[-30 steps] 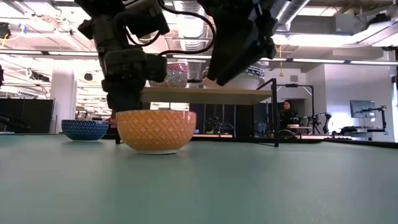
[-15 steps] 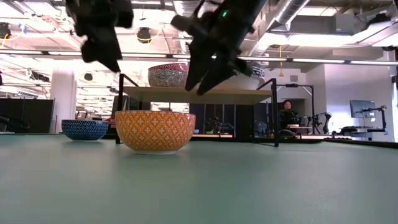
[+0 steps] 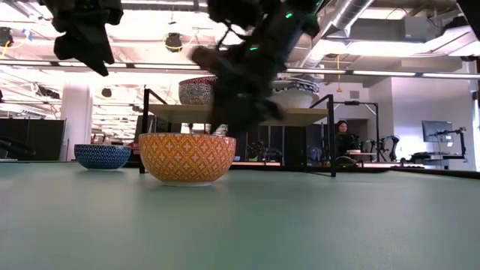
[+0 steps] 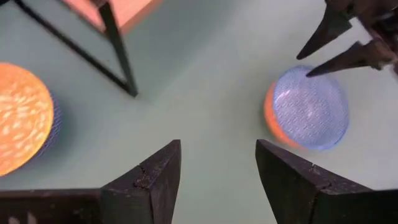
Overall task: Place and stack bowls onto a shelf
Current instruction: Stack the blue bowl on top of the patterned blue bowl on the shelf
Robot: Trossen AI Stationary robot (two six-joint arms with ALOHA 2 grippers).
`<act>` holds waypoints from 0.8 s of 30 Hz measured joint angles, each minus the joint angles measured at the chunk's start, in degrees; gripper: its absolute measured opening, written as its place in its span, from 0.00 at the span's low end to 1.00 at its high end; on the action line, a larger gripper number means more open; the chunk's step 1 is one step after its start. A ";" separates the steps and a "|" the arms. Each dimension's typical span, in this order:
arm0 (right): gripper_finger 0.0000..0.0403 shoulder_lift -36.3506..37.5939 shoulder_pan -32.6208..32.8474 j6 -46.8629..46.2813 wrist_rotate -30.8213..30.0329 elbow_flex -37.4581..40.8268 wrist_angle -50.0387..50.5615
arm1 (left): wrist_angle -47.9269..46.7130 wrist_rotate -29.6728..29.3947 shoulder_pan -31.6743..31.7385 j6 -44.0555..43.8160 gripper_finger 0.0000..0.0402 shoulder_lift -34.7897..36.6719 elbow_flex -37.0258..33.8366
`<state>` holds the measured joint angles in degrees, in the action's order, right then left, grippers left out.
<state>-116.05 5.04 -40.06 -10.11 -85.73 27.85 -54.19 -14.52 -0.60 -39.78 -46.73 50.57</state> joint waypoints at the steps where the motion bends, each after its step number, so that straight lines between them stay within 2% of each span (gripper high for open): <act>1: 0.41 -0.47 0.00 0.02 -0.14 -0.41 -1.64 | -0.72 -0.18 0.00 -0.01 0.47 0.05 -0.01; 9: 0.40 -2.32 -0.31 1.08 2.62 -0.15 -0.32 | -1.87 -1.31 -0.02 0.77 0.47 -1.14 -0.01; 12: 0.33 -3.04 -0.31 1.10 3.74 -0.34 -0.40 | -1.86 -1.36 -0.02 0.93 0.47 -1.83 -0.01; 18: 0.11 -3.31 -0.39 1.14 5.75 -0.38 -0.31 | -2.34 -1.32 -0.02 0.95 0.47 -2.40 -0.01; 24: 0.09 -1.35 -0.56 2.94 6.00 -1.82 1.21 | -2.61 -1.34 -0.02 1.78 0.47 -2.35 -0.01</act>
<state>-117.40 4.47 -37.12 -4.11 -87.55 29.05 -56.80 -15.86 -0.62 -38.00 -49.08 50.57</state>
